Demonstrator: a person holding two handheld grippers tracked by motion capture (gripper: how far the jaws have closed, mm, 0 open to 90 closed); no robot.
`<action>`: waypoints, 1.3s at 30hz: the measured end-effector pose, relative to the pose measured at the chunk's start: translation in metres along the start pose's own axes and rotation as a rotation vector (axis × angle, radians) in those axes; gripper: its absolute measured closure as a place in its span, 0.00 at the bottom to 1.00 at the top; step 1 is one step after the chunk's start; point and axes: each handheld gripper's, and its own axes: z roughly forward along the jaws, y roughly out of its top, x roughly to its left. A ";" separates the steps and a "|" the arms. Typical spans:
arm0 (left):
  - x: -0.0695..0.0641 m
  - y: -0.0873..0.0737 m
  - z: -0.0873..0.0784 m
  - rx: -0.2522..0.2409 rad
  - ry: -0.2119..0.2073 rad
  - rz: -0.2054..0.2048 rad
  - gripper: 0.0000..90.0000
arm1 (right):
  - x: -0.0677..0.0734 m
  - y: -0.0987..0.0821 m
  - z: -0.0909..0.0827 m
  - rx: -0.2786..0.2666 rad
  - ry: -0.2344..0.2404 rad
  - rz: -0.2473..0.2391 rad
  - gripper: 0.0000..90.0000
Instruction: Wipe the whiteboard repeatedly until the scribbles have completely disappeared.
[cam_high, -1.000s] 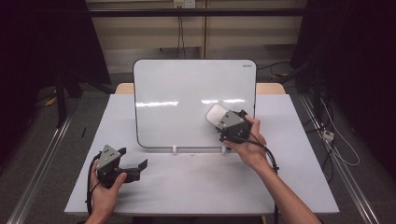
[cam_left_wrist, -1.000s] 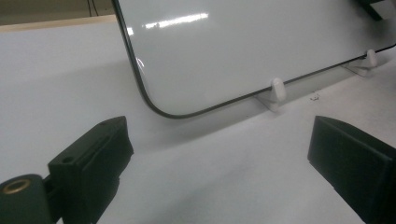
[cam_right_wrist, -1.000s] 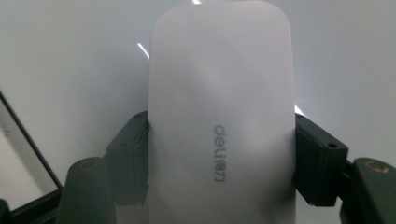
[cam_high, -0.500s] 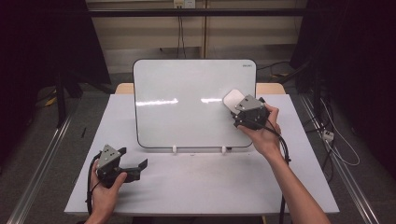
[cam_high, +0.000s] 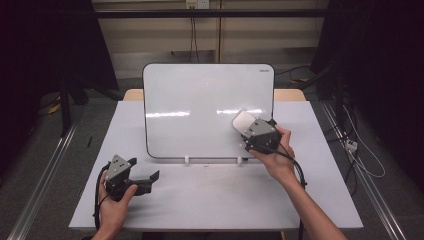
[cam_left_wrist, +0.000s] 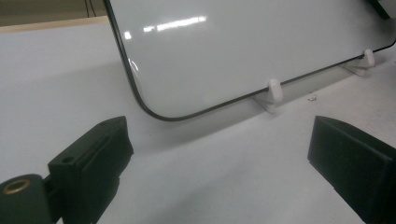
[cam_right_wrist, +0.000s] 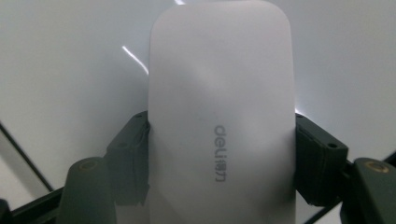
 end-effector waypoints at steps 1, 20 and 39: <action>0.000 0.000 0.000 0.000 0.000 0.001 0.06 | 0.002 0.000 0.000 0.001 0.003 -0.003 0.34; 0.001 -0.001 -0.001 0.001 0.002 0.000 0.06 | 0.026 -0.003 0.002 0.011 0.054 -0.047 0.34; 0.006 -0.003 -0.004 0.006 0.007 -0.013 0.06 | -0.011 -0.004 -0.003 -0.013 0.007 0.082 0.34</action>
